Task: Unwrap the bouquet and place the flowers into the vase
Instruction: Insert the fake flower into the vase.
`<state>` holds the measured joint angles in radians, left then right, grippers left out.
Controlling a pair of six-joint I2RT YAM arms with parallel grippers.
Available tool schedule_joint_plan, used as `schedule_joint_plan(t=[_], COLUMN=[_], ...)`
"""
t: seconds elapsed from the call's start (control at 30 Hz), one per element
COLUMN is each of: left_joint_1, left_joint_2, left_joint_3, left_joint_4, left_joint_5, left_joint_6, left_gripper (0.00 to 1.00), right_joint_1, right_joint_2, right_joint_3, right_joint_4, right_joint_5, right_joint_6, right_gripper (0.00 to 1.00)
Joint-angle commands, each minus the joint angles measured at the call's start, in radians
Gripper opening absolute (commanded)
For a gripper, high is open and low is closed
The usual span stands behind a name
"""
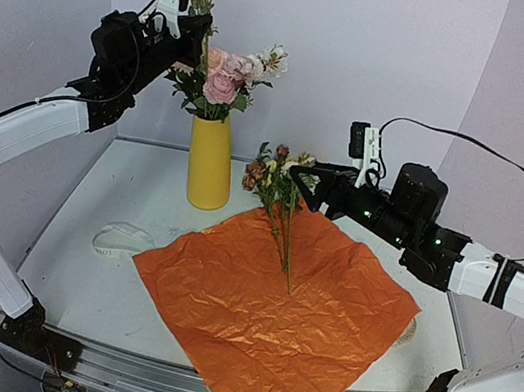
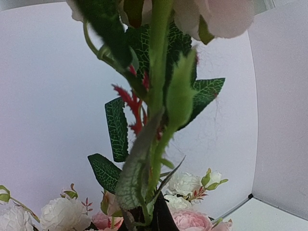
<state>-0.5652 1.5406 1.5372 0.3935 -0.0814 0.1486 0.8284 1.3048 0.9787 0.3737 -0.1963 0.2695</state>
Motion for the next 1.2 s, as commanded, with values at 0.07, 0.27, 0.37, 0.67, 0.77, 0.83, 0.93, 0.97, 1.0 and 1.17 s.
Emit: schedule_joint_plan(t=[0.07,0.27,0.37,0.67,0.77,0.83,0.93,0.97,1.0,1.17], left_joint_1=[0.014,0.018,0.019,0.02,0.02,0.021,0.026,0.028,0.03,0.042], left_joint_2=[0.011,0.019,0.007,-0.035,-0.041,-0.044,-0.051,-0.054,-0.056,-0.055], left_joint_3=[0.086,0.077,0.045,-0.094,-0.134,-0.159,-0.199,-0.218,-0.233,-0.312], left_joint_4=[0.053,0.054,0.054,0.071,0.086,0.096,0.131,0.146,0.166,0.252], left_joint_5=[0.018,0.03,0.037,0.015,-0.005,-0.016,-0.029,-0.029,-0.029,-0.034], left_joint_6=[0.008,0.003,-0.01,-0.017,0.003,0.012,0.018,0.018,0.02,0.002], left_gripper=[0.0,0.0,0.0,0.0,0.0,0.0,0.0,0.0,0.0,0.0], right_joint_1=[0.005,0.006,0.005,0.005,0.004,0.005,0.004,0.004,0.005,0.006], right_joint_2=[-0.028,-0.04,-0.046,-0.053,-0.053,-0.053,-0.056,-0.056,-0.056,-0.056], right_joint_3=[-0.004,-0.016,-0.021,-0.023,-0.023,-0.023,-0.023,-0.023,-0.022,-0.018], right_joint_4=[0.006,0.002,0.001,-0.001,-0.001,-0.001,-0.001,-0.001,-0.001,-0.002], right_joint_5=[0.012,0.017,0.021,0.019,0.017,0.015,0.015,0.014,0.013,0.01], right_joint_6=[-0.013,-0.013,-0.012,-0.009,-0.007,-0.005,-0.005,-0.004,-0.004,-0.001], right_gripper=[0.77,0.77,0.77,0.77,0.77,0.77,0.78,0.77,0.77,0.77])
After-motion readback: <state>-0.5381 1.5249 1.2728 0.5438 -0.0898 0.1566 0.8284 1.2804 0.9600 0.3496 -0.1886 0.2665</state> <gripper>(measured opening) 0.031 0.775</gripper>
